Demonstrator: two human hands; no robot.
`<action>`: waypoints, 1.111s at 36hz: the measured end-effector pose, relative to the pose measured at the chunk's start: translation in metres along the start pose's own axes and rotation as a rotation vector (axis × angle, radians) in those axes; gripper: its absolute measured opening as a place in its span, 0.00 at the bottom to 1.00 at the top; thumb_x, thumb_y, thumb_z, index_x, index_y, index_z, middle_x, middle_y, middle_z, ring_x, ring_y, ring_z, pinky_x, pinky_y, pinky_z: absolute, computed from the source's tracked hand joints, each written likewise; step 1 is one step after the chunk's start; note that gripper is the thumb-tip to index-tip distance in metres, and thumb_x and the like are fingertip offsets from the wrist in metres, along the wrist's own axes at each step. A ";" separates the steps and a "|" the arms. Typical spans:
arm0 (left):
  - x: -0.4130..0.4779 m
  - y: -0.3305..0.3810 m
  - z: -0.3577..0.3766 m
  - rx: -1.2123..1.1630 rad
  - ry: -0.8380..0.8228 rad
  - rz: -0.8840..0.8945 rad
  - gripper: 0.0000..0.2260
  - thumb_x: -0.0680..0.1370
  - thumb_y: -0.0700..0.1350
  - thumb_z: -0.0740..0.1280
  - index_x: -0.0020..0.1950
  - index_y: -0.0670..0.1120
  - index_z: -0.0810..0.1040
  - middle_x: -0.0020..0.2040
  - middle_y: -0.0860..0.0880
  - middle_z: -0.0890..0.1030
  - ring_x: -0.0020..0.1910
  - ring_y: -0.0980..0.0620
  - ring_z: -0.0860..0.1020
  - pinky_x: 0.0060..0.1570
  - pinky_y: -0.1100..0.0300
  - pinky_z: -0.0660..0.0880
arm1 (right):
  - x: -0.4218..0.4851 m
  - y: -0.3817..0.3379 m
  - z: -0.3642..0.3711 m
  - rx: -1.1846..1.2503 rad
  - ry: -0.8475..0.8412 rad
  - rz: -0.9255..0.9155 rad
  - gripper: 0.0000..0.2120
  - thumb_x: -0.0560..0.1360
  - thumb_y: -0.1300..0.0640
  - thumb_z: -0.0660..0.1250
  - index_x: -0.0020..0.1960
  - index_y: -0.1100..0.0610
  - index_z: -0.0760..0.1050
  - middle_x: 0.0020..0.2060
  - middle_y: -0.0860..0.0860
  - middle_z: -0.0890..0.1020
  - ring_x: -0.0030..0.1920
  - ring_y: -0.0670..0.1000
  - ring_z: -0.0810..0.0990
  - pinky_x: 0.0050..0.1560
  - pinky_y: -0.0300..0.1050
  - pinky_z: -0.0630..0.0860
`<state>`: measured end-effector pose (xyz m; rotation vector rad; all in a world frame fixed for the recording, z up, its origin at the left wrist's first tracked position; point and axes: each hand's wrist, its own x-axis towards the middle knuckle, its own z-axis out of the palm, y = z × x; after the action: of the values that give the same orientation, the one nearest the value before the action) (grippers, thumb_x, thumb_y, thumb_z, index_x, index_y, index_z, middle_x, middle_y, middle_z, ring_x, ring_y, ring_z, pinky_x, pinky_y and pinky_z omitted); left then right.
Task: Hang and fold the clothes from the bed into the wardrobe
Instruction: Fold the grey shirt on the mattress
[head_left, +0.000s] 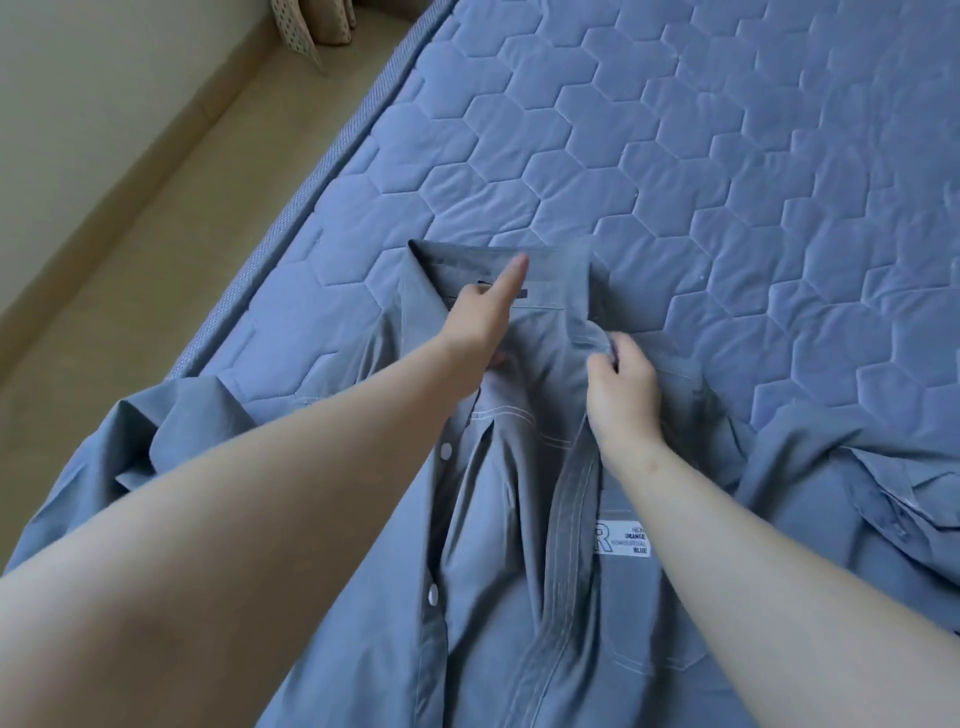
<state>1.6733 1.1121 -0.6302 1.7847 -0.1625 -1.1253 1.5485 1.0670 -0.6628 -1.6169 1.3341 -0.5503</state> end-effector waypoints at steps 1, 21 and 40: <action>-0.002 0.004 0.001 -0.037 -0.066 -0.034 0.25 0.76 0.65 0.58 0.63 0.47 0.69 0.56 0.52 0.74 0.57 0.48 0.76 0.54 0.53 0.72 | -0.001 0.002 0.001 -0.033 -0.049 -0.017 0.10 0.75 0.63 0.59 0.49 0.52 0.77 0.40 0.48 0.80 0.45 0.54 0.76 0.50 0.46 0.72; 0.004 -0.035 -0.052 0.094 0.485 -0.270 0.22 0.76 0.48 0.64 0.66 0.38 0.69 0.63 0.38 0.73 0.62 0.39 0.72 0.61 0.49 0.70 | -0.012 -0.002 0.030 -0.188 -0.406 0.035 0.18 0.77 0.59 0.60 0.66 0.53 0.71 0.64 0.50 0.74 0.63 0.49 0.71 0.55 0.33 0.62; 0.032 -0.002 -0.058 0.319 0.505 -0.123 0.25 0.72 0.60 0.65 0.58 0.41 0.73 0.59 0.42 0.77 0.58 0.41 0.75 0.58 0.50 0.72 | -0.004 0.009 0.034 -0.170 -0.596 0.131 0.23 0.75 0.58 0.64 0.69 0.55 0.67 0.68 0.50 0.69 0.67 0.49 0.68 0.60 0.37 0.62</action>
<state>1.7341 1.1334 -0.6462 2.3343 0.0786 -0.7243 1.5699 1.0840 -0.6852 -1.6386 1.0379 0.1307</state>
